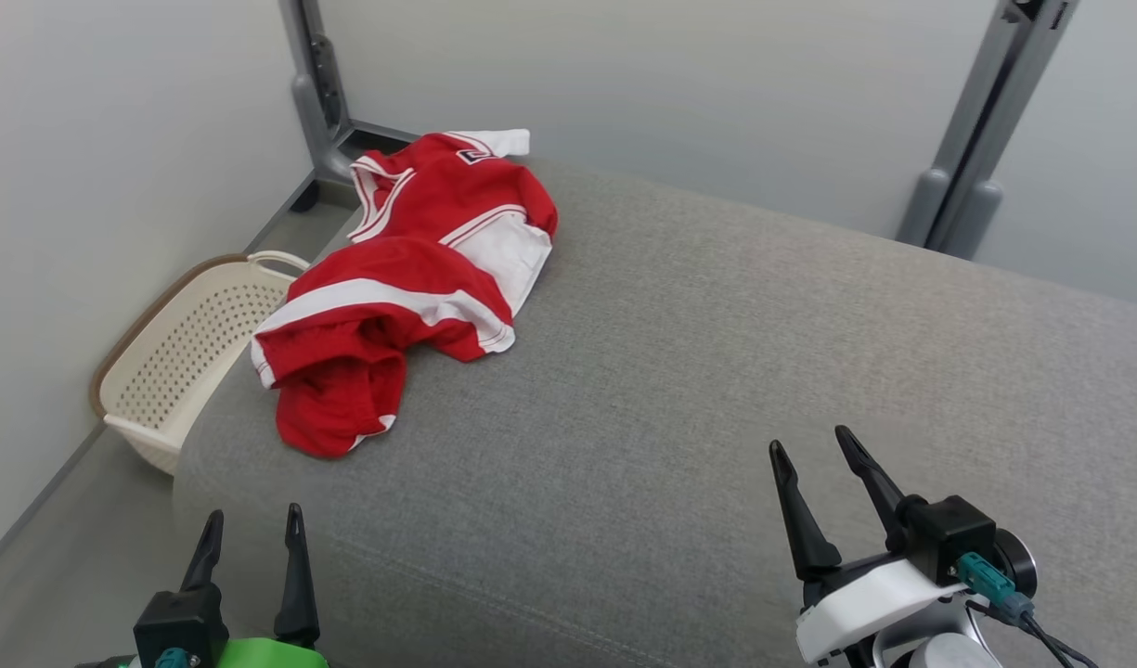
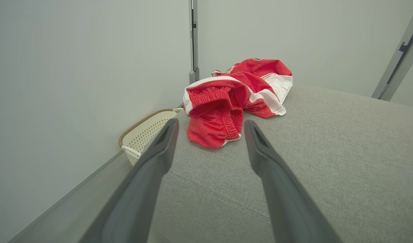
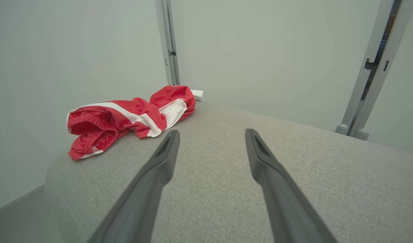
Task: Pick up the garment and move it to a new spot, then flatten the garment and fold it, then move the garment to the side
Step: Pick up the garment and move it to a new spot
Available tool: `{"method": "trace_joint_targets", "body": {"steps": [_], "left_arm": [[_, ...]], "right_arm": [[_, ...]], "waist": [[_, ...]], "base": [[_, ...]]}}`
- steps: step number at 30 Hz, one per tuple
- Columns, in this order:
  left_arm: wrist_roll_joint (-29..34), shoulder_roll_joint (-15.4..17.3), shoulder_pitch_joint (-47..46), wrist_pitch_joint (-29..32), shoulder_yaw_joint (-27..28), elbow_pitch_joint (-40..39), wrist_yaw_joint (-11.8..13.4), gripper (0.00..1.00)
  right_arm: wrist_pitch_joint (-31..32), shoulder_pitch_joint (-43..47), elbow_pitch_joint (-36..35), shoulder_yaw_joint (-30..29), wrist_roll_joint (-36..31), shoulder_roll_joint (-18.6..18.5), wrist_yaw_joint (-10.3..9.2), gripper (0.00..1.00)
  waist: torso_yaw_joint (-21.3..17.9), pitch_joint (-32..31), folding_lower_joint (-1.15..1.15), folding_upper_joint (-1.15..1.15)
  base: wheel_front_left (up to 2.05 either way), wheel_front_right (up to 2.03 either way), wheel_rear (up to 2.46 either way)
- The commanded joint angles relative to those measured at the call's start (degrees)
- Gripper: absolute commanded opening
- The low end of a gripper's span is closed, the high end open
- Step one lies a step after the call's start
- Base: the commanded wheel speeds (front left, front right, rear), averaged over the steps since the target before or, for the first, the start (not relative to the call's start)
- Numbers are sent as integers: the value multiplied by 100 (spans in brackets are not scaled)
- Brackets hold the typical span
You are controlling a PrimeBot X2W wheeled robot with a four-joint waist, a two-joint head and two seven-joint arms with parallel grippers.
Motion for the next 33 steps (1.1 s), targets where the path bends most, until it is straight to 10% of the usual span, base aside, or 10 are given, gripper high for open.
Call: {"method": "trace_joint_targets", "body": {"steps": [1, 8, 33], "left_arm": [[-20, -6, 45, -34, 17, -33, 35, 100], [-80, 54, -28, 10, 42, -78, 44, 100], [-875, 1864, -3646, 2550, 91, 1575, -1298, 100]], "right_arm": [[-28, -61, 27, 3, -8, -28, 0, 100], [-28, -171, 109, 54, 21, -26, 0, 100], [-28, -148, -3, -197, -365, -27, 0, 100]], "waist": [[328, 149, 0, 0], [348, 183, 0, 0], [-717, 820, 0, 0]], "base": [[0, 0, 0], [0, 0, 0], [0, 0, 0]]}}
